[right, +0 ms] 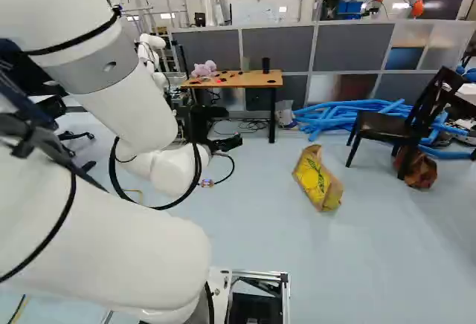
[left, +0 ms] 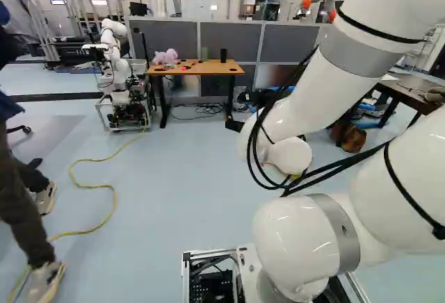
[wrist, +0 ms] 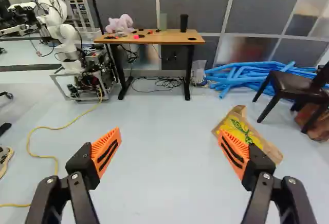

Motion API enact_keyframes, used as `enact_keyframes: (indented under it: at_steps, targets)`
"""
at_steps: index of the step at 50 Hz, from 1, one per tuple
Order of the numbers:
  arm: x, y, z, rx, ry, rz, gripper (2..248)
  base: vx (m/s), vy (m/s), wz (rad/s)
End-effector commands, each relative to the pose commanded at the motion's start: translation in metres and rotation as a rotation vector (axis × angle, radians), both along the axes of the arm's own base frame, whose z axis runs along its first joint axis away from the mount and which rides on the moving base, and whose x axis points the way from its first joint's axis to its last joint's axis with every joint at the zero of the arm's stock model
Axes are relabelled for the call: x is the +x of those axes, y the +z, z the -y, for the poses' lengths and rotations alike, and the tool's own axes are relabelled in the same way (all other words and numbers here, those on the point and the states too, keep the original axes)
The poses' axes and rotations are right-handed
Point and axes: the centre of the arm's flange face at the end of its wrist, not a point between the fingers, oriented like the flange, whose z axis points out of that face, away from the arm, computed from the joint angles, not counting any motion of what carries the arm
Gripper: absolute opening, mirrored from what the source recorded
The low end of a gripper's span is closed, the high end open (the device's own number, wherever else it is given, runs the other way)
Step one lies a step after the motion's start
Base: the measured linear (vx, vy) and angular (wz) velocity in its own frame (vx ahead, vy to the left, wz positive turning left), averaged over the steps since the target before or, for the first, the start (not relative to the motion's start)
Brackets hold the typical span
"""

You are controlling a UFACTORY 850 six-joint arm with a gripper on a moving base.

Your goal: Pick up the bag on the ground and place it on the table

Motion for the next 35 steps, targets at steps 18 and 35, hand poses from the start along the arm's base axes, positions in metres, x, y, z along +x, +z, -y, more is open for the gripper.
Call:
enact_keyframes:
  at_steps: [18, 35]
  targets:
    - [0.0000, 0.0000, 0.0000, 0.000, 0.000, 0.000, 247, 0.208, -0.118, -0.292]
    - [0.0000, 0.0000, 0.0000, 0.000, 0.000, 0.000, 247, 0.256, -0.087, -0.093]
